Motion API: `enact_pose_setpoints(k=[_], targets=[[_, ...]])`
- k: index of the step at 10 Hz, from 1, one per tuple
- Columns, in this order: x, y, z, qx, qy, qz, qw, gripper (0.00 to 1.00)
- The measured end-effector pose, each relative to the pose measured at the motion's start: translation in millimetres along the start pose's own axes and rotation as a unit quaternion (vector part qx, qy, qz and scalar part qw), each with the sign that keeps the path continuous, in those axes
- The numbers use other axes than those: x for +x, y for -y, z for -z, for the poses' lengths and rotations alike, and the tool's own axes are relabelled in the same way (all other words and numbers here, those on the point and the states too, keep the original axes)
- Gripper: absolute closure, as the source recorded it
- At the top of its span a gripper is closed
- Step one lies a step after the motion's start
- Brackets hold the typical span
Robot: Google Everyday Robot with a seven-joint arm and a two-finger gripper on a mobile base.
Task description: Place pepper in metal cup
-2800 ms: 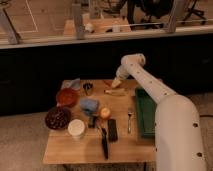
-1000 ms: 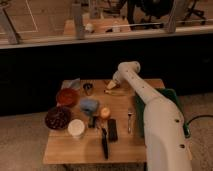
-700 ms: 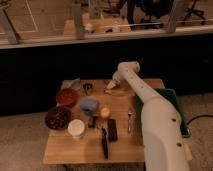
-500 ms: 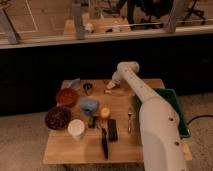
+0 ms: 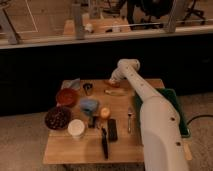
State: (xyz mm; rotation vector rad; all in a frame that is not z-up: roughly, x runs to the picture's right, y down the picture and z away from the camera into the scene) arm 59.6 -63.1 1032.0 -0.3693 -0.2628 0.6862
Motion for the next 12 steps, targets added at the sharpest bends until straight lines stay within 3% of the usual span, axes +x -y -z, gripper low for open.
enact_pose_setpoints(k=[2, 4, 5, 9, 11, 12], targets=[[0, -5, -1, -0.009, -0.003, 0.012, 0.9999, 0.91], [4, -6, -4, -0.015, -0.008, 0.018, 0.9997, 0.94], [6, -6, -4, -0.016, -0.01, 0.02, 0.9996, 0.88], [10, -4, -7, -0.017, -0.018, 0.025, 0.9994, 0.45], [13, -3, -11, -0.021, -0.021, 0.022, 0.9993, 0.34], [14, -3, -13, -0.024, -0.023, 0.021, 0.9993, 0.34]])
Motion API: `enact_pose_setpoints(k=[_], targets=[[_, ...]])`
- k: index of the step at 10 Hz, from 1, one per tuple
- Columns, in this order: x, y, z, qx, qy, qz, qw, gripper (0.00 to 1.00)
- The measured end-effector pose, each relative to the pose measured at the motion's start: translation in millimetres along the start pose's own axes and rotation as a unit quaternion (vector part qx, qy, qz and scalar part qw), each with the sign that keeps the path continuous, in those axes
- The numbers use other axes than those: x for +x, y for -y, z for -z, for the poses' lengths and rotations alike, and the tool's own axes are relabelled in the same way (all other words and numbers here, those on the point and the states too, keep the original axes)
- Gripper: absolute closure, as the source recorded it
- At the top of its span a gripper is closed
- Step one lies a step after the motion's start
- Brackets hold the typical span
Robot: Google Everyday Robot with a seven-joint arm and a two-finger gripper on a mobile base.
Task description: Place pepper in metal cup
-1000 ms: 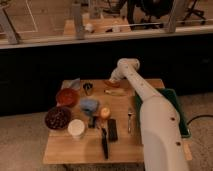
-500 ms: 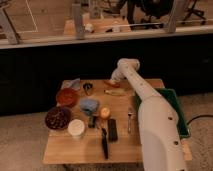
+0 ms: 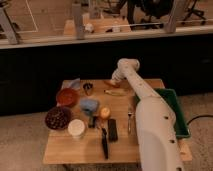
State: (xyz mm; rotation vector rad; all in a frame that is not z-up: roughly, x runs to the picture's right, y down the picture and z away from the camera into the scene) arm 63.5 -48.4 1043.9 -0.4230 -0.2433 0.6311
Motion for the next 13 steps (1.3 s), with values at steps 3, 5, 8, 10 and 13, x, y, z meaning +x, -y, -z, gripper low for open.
enact_pose_setpoints(k=[3, 5, 8, 10, 13], targets=[[3, -1, -5, -0.004, -0.004, -0.002, 1.0, 0.34], [6, -1, -7, -0.007, -0.007, -0.005, 0.9999, 0.34], [9, -1, -11, -0.009, -0.012, -0.006, 0.9999, 0.34], [12, 0, -13, -0.01, -0.017, -0.01, 0.9998, 0.34], [15, 0, -17, -0.012, -0.023, -0.01, 0.9996, 0.55]])
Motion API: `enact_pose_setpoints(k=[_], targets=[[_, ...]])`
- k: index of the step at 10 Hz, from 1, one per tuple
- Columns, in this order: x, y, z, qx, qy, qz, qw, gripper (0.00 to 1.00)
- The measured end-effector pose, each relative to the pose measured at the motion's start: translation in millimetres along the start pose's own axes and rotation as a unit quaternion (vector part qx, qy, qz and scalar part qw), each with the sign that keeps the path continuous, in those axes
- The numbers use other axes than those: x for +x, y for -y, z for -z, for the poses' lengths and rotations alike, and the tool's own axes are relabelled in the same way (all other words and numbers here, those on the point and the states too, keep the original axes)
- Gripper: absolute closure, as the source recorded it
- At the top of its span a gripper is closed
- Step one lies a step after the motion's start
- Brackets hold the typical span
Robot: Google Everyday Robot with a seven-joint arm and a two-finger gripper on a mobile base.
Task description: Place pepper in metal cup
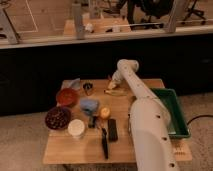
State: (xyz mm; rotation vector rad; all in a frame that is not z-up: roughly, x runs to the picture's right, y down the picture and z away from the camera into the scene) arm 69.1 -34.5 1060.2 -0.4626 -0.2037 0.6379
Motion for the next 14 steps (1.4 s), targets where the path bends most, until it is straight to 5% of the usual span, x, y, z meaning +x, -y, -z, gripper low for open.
enact_pose_setpoints(k=[3, 5, 10, 14], targets=[[2, -1, -2, -0.002, -0.002, 0.002, 1.0, 0.88], [1, -3, -2, -0.005, 0.001, 0.005, 1.0, 0.99], [-16, -13, 41, -0.024, 0.063, 0.011, 0.9977, 1.0], [-39, -39, 79, -0.054, 0.136, 0.022, 0.989, 1.0]])
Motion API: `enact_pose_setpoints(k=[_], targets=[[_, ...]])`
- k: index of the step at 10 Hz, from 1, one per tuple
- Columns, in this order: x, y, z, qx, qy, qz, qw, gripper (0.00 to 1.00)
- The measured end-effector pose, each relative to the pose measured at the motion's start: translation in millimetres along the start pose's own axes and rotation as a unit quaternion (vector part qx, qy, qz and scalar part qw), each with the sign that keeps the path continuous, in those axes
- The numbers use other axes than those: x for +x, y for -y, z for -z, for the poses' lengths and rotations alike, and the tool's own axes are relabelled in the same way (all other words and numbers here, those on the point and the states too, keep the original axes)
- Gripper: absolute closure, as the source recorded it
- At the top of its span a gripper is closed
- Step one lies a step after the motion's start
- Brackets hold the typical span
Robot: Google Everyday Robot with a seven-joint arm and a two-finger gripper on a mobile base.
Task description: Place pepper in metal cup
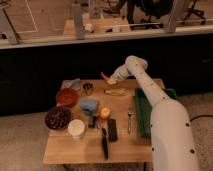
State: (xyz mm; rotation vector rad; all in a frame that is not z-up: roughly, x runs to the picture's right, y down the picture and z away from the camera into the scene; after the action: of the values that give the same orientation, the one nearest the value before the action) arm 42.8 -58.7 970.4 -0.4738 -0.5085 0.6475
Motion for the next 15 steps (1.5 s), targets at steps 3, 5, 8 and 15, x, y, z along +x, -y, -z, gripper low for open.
enact_pose_setpoints(k=[3, 5, 8, 15], targets=[[-37, -37, 4, -0.027, 0.039, 0.043, 0.9979, 1.0], [-51, -51, 3, -0.04, 0.04, 0.081, 0.9951, 1.0], [-70, -68, -14, -0.064, 0.021, 0.138, 0.9882, 1.0], [-67, -77, -42, -0.086, -0.017, 0.167, 0.982, 1.0]])
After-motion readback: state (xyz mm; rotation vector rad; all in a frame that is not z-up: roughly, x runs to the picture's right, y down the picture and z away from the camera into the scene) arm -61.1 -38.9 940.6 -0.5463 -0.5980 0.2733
